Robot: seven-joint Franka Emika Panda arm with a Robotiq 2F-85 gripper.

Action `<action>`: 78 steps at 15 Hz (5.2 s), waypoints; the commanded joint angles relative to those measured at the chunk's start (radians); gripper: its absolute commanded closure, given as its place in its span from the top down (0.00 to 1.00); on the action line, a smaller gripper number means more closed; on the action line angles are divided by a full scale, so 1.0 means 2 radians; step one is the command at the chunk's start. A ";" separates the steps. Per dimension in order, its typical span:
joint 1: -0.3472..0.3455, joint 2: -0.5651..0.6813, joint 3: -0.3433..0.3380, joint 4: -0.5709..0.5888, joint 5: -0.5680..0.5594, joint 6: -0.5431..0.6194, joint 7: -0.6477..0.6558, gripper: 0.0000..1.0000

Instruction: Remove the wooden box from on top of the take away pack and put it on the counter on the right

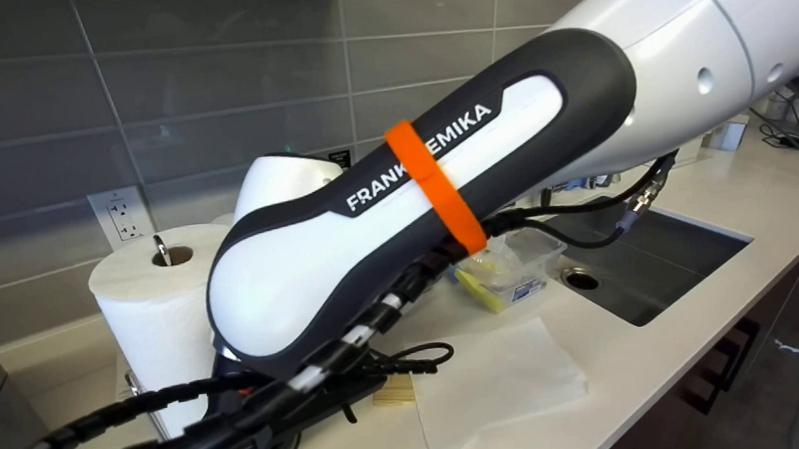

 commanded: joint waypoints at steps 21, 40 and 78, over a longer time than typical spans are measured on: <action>0.010 -0.163 -0.024 -0.082 -0.007 -0.176 0.183 0.02; -0.028 -0.244 -0.054 -0.198 -0.043 -0.205 0.223 0.02; -0.095 -0.065 -0.115 -0.051 -0.167 -0.040 0.097 0.02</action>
